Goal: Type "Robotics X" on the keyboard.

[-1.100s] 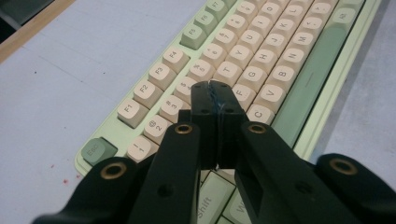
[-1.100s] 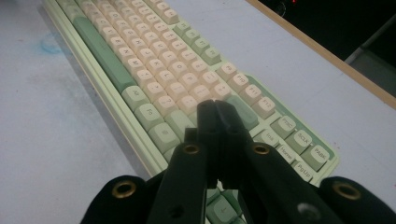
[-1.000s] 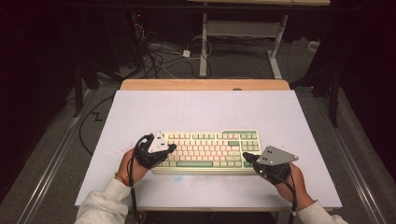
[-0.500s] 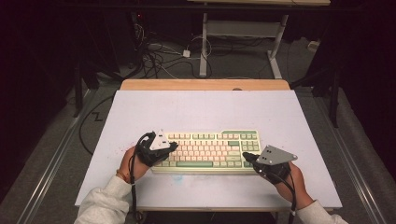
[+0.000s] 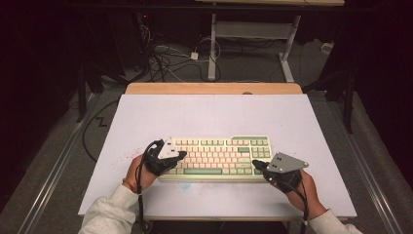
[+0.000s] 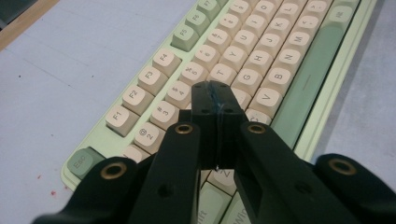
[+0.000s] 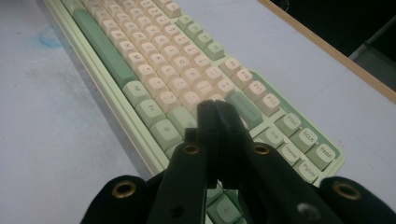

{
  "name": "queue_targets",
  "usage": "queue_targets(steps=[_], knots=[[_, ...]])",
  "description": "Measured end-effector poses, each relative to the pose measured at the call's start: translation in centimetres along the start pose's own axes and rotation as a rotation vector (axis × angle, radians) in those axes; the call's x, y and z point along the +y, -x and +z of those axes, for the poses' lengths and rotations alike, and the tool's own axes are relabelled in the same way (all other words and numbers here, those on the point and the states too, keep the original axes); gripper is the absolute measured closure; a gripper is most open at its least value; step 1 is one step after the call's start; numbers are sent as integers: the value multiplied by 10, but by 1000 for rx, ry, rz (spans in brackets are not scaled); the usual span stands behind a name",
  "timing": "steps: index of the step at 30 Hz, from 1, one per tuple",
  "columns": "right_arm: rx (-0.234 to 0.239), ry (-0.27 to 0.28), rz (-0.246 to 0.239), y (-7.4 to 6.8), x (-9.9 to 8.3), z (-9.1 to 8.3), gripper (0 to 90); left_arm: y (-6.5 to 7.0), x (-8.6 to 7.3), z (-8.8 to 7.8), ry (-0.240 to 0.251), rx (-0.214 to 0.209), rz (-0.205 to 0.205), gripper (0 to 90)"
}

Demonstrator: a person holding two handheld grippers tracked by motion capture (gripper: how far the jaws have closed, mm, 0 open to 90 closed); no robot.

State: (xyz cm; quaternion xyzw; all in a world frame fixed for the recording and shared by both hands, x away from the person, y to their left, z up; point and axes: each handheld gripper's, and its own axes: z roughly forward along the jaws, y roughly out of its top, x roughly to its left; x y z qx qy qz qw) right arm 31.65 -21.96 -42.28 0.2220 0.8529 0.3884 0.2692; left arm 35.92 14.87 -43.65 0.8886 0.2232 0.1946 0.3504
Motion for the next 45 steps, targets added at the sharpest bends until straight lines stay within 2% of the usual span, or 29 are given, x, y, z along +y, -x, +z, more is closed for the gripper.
queue_targets(steps=[14,19,26,31,36,37,41,45], knots=[[4,-10,-2,-1,0,1,900,3,-5,10,-43,-17,3,875],[6,-9,-2,-1,0,1,900,2,-5,11,-46,-1,0,874],[8,-11,0,-1,0,1,900,2,-6,15,-66,-9,6,874],[10,-12,-1,-1,0,2,900,2,-6,15,-62,3,3,874],[12,-14,-1,-1,-1,2,900,2,-6,18,-87,-18,13,876],[12,-14,-1,-1,-1,2,900,2,-6,19,-85,-18,2,877],[13,-14,-5,-2,0,1,900,5,-3,19,-95,-4,30,874],[10,-8,-3,-1,0,0,900,6,-1,15,-80,7,28,874]])
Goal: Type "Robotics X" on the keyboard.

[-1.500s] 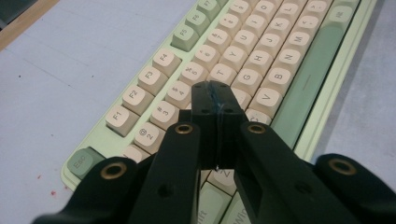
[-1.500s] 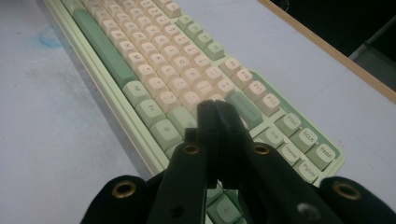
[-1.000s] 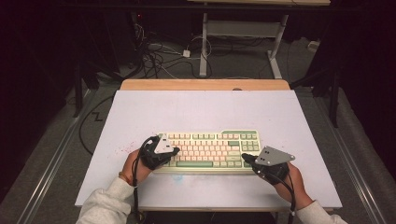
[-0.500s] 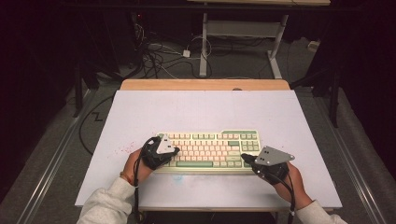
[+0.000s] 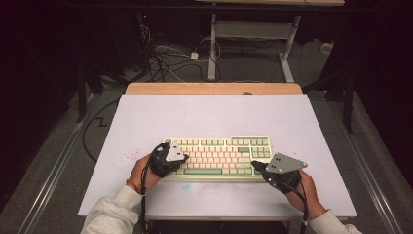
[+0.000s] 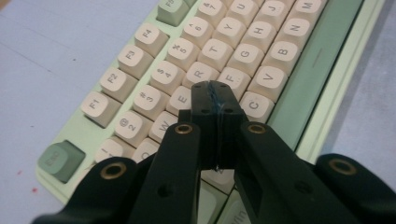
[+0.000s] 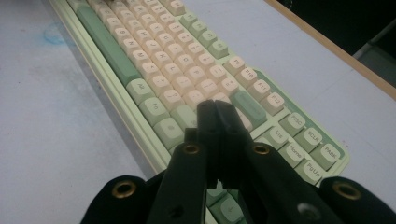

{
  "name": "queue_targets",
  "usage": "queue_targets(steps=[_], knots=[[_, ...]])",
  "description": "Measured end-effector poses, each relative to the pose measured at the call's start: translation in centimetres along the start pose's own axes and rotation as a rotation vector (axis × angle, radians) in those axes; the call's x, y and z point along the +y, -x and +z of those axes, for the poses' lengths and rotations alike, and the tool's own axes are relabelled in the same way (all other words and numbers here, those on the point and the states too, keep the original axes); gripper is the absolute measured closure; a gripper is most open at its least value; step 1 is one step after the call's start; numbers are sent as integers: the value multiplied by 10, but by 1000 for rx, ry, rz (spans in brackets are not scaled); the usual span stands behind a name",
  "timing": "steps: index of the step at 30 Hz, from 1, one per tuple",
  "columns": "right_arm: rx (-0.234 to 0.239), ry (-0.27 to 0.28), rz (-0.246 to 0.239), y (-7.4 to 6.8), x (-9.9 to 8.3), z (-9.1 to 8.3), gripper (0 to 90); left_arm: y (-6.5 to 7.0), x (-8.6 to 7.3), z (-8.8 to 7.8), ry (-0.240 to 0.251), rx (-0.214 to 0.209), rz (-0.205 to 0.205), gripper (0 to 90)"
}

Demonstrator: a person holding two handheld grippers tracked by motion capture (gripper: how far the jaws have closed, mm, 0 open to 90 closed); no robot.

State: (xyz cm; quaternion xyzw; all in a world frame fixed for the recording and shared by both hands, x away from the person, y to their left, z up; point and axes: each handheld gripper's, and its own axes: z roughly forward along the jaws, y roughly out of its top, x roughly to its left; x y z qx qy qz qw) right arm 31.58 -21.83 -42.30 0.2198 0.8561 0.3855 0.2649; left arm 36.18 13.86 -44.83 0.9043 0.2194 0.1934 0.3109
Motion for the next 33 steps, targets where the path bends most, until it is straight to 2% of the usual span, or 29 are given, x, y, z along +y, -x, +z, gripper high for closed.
queue_targets(steps=[18,28,33], knots=[[-10,10,3,1,0,-2,900,-3,2,-19,78,28,-22,873],[-11,12,4,1,1,-2,896,-1,3,-26,96,28,-11,872],[-11,15,2,1,1,-3,897,0,2,-31,108,44,-3,873]])
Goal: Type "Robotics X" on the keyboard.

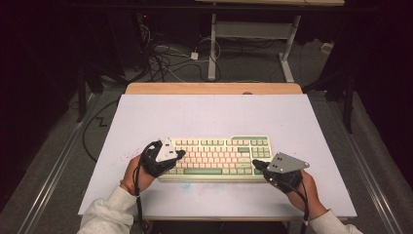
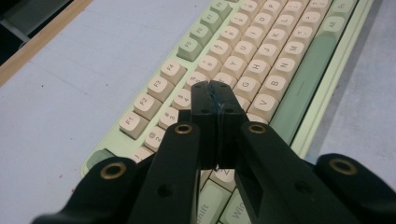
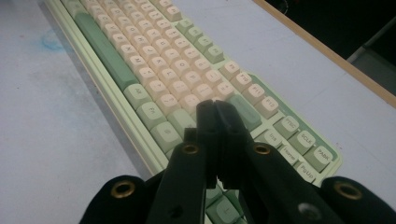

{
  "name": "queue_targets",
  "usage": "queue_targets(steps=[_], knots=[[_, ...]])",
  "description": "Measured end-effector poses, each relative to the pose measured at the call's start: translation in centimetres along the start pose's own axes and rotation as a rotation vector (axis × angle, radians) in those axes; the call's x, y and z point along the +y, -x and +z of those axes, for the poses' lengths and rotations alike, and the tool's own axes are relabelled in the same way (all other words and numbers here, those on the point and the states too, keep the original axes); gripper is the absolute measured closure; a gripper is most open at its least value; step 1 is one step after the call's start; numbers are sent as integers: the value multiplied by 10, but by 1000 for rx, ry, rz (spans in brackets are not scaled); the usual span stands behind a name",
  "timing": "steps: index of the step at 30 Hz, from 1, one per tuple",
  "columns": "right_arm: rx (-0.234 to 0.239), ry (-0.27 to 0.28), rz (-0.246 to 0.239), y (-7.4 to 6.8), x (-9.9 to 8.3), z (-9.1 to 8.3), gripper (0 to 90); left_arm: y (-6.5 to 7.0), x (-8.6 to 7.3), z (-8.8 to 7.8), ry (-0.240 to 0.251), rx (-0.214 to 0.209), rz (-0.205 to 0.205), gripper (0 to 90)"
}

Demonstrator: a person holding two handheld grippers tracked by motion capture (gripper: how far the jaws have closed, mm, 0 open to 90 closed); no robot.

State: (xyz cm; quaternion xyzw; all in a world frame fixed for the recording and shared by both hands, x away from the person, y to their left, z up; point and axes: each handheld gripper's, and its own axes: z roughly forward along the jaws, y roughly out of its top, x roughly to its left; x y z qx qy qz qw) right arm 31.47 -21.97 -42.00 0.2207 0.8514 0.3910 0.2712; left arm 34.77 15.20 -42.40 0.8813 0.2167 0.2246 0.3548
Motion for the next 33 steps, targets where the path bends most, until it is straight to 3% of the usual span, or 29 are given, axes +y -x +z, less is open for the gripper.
queue_targets(steps=[14,33], knots=[[7,6,0,-2,2,2,897,2,-7,-13,34,23,-3,872],[35,3,-10,-9,6,10,897,17,-12,-8,24,-30,21,872]])
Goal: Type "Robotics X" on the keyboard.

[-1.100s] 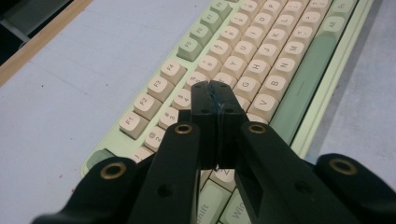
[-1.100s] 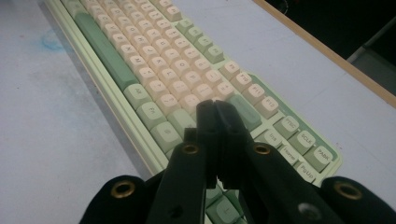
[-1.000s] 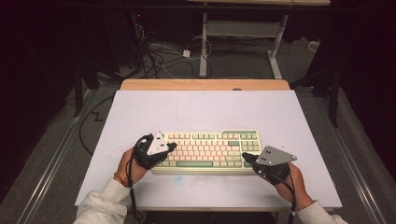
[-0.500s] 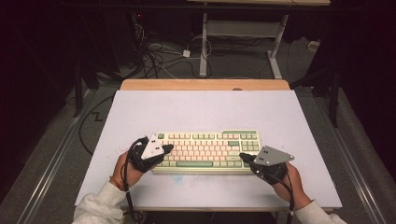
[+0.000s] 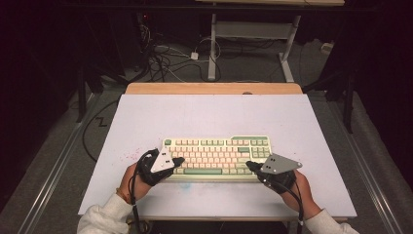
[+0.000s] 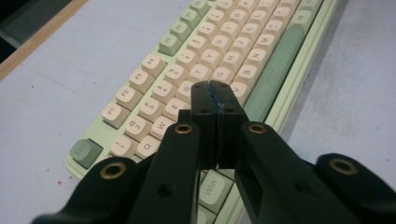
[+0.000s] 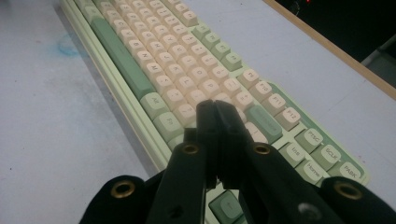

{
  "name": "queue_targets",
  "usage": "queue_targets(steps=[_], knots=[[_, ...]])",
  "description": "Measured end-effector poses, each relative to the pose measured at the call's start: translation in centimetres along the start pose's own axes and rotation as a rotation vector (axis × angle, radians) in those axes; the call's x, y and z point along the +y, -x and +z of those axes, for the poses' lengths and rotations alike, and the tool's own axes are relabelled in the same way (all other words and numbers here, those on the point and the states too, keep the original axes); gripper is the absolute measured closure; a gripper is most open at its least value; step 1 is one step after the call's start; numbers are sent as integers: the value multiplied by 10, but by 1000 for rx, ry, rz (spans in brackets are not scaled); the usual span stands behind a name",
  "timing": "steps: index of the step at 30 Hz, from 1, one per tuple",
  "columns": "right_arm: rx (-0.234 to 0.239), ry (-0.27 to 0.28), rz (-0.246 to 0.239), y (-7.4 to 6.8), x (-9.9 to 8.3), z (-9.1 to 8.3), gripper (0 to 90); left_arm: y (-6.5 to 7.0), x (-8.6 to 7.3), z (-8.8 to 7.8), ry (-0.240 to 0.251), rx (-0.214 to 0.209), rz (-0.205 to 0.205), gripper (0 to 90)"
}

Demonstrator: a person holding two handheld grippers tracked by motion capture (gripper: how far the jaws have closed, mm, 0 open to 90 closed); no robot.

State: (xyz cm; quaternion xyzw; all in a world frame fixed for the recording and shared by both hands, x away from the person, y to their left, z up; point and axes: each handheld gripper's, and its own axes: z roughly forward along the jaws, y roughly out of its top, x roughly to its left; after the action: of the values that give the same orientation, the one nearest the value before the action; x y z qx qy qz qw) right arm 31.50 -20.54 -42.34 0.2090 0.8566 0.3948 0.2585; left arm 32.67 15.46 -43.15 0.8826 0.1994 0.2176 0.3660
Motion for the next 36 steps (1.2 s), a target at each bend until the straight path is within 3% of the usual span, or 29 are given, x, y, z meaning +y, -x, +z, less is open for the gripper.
queue_targets(steps=[16,36], knots=[[-4,-2,-12,-2,1,0,896,13,4,16,-22,-54,31,872],[-17,4,-8,2,1,-4,896,20,5,38,-98,-80,60,874]])
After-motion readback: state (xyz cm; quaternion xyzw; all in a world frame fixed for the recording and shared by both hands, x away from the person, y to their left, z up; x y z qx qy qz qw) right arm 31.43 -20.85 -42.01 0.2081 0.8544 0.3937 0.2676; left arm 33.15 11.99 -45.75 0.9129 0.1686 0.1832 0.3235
